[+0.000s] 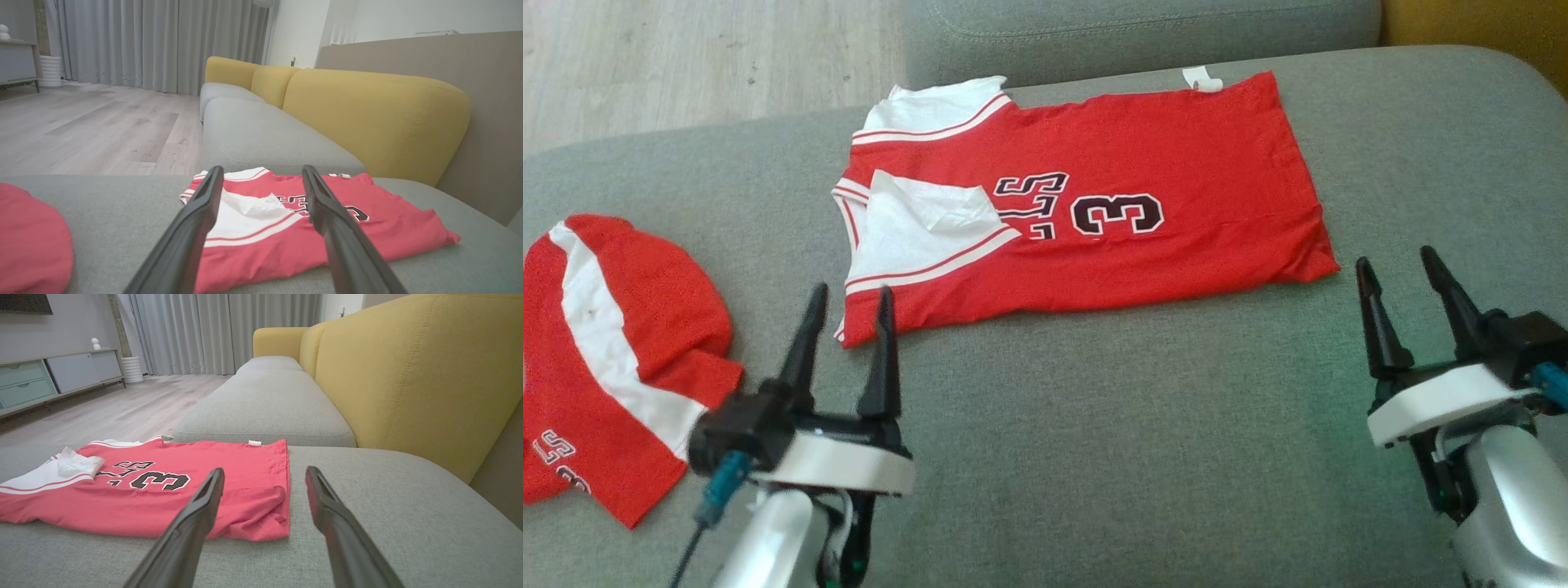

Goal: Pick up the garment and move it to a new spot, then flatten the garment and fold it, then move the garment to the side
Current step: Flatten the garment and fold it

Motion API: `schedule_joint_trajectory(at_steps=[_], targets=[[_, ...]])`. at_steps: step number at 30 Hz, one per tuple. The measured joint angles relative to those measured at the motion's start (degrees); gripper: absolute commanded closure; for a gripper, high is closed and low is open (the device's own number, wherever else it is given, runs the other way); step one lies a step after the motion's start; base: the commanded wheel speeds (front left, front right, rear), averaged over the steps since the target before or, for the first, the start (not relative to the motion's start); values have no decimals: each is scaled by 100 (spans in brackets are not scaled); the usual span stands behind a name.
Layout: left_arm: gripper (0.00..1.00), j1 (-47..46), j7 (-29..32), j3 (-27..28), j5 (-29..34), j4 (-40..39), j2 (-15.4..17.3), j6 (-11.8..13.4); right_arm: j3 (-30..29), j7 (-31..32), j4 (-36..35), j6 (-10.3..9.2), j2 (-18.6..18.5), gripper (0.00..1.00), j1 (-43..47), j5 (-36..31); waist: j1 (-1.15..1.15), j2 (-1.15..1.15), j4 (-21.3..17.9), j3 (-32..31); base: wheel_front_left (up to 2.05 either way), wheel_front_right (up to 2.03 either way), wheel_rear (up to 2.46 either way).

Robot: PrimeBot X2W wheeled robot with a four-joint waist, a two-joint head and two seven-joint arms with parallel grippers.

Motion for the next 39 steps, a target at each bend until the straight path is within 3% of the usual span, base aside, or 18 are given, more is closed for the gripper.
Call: schedule_joint_trajectory(at_steps=[7, 10, 12, 18, 26, 30, 33, 34, 35, 36, 39], targets=[[0, 64, 0, 368, 506, 477, -309, -261, -148, 0, -207, 0, 219, 0, 58, -330, 2, 0, -88, 46, 0, 0, 0], [0, -36, 0, 420, 614, 933, -334, -261, -157, 0, -274, 0, 226, 0, 52, -364, 2, 0, -156, 102, 0, 0, 0], [0, -193, 0, 486, 684, 1294, -352, -226, -162, 0, -319, 0, 226, 0, 24, -374, 2, 0, -209, 155, 0, 0, 0], [0, -942, 234, 623, 805, 2436, -341, 196, -134, 3, -459, 0, 212, 0, -205, -377, 3, 0, -369, 357, 0, 0, 0], [0, -1517, 866, 548, 945, 3478, -331, 408, -177, 53, -630, 0, 135, 0, -345, -415, 3, 0, -472, 583, 0, 0, 0], [0, -1754, 996, 500, 947, 3795, -343, 379, -175, 54, -706, 0, 121, 0, -428, -421, 2, 0, -483, 638, 0, 0, 0], [0, -1963, 1265, 425, 947, 4012, -357, 193, -218, 54, -764, 0, 90, 0, -513, -421, 2, 0, -476, 659, 0, 0, 0], [9, -2022, 1338, 382, 947, 4060, -367, 124, -232, 54, -770, 0, 83, 0, -544, -421, 2, 0, -474, 660, 0, 0, 0], [87, -2070, 1389, 346, 947, 4094, -368, 60, -243, 56, -784, 0, 73, 0, -558, -421, 2, 0, -472, 659, 0, 0, 0], [100, -2092, 1406, 328, 946, 4109, -371, -8, -254, 62, -797, 0, 65, 0, -559, -421, 2, 0, -468, 657, 0, 0, 0], [100, -2102, 1325, 291, 943, 4131, -426, -96, -296, 113, -795, 0, 48, 0, -560, -421, 2, 0, -438, 641, 0, 0, 0]])
